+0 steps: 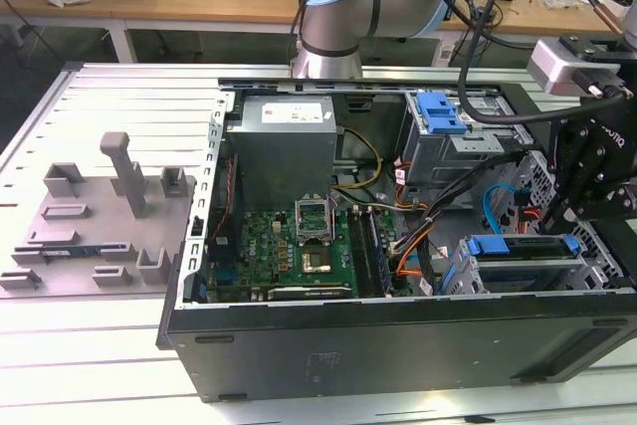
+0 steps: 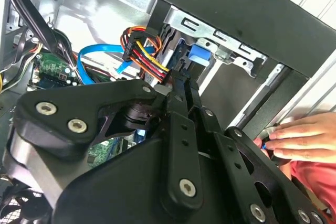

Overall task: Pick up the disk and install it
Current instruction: 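Insert the first disk wire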

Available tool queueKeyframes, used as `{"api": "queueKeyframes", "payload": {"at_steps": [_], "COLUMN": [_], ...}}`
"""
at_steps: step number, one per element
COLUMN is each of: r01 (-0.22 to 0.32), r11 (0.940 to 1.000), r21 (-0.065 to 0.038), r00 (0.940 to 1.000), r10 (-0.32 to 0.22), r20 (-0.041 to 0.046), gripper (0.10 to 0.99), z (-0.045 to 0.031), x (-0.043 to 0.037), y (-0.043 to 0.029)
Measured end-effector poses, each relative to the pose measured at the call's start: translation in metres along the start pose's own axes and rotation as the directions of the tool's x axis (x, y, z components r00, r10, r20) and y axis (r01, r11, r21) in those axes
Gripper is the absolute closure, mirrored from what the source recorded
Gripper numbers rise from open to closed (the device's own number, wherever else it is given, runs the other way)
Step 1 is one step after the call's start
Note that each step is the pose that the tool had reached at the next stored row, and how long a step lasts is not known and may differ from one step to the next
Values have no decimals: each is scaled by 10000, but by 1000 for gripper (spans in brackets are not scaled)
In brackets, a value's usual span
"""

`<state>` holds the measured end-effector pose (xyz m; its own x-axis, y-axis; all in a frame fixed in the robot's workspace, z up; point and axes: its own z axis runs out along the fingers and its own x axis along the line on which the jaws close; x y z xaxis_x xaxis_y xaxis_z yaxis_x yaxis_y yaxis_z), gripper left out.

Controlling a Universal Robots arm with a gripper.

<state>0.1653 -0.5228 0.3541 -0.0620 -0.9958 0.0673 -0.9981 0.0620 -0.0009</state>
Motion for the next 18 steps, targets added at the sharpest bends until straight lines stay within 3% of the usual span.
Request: {"api": "queueKeyframes", "payload": {"at_steps": [5, 18], "r01": [474, 368], "r11": [9989, 9993], "r21": [32, 26], "r00": [9989, 9993], "r10": [-474, -368], "r20": [-2, -24], "gripper": [922, 922], "z": [-1, -3], "x": [-9, -40], "y": [0, 3]}}
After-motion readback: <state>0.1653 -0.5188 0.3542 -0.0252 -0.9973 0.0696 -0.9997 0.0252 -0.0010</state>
